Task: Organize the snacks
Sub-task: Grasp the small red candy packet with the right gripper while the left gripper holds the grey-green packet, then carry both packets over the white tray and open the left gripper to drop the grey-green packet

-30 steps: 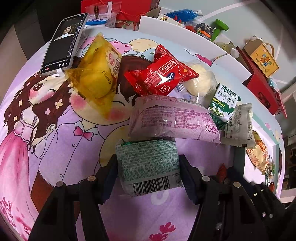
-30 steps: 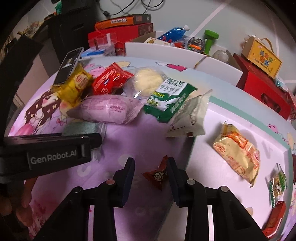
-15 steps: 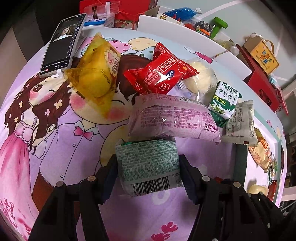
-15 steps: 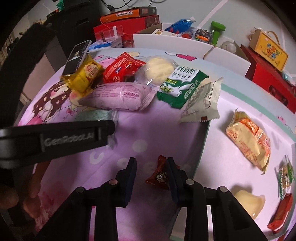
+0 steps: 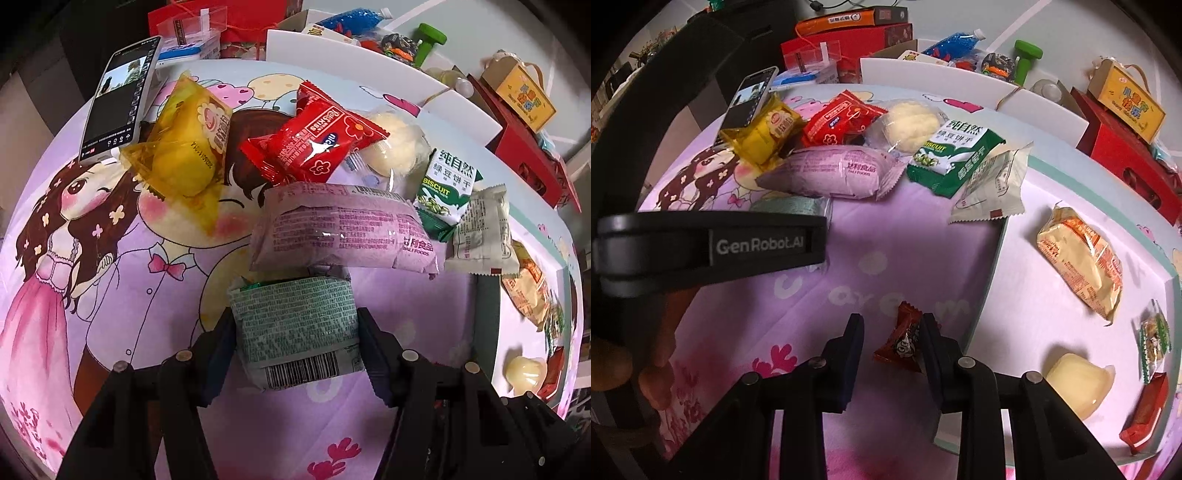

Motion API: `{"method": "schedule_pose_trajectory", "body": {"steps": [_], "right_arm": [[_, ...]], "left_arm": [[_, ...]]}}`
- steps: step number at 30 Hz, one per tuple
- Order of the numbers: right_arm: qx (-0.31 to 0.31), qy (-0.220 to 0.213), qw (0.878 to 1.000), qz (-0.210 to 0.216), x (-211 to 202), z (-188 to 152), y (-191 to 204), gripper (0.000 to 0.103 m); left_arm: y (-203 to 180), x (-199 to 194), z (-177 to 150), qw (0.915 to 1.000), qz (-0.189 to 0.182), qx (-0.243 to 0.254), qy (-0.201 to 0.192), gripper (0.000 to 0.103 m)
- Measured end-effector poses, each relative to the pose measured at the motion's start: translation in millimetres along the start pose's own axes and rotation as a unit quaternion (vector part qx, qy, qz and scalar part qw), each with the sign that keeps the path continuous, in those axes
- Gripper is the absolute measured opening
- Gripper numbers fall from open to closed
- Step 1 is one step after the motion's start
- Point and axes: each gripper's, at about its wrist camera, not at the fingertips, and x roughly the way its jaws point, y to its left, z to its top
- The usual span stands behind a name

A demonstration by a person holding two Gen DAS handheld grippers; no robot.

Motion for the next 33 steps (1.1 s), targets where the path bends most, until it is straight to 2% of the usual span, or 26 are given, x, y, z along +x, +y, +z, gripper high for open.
{"method": "schedule_pose_trajectory", "body": {"steps": [3,12,19,22,25,33], "right_arm": [[0.011,-0.003,0.999,0.039,-4.3,-0.5,-0.5,0.034],[0.008,-0.004,1.000,0.013,-8.9,-6.9,0.2,0.034],[0.005,0.004,1.000,0.017,-2.3,-8.0,2.6,0.034],[0.004,0.001,1.000,0.016,-0.7,-8.0,2.3,0.027],[0.008,-0.001,1.000,0.018,0.3,-8.1,0.9,0.026],[0.019,-0.034,0.999,0.026,-21.3,-5.2,-7.4,0.025]], "left_arm": [[-3.2,-0.6,-2.8,1.0000,0.001,0.007,0.001,0.063],[-6.2,-6.1,-17.1,0.9998,0.006,0.017,0.000,0.060],[-5.4,-9.5,-21.3,0.9996,0.014,0.023,-0.004,0.060],[-6.5,-10.8,-20.4,0.9995,0.015,0.026,-0.005,0.060],[-6.8,-12.3,-20.3,0.9995,0.017,0.027,-0.007,0.060],[-5.5,-26.6,-19.9,0.9990,0.023,0.029,-0.026,0.060]]}}
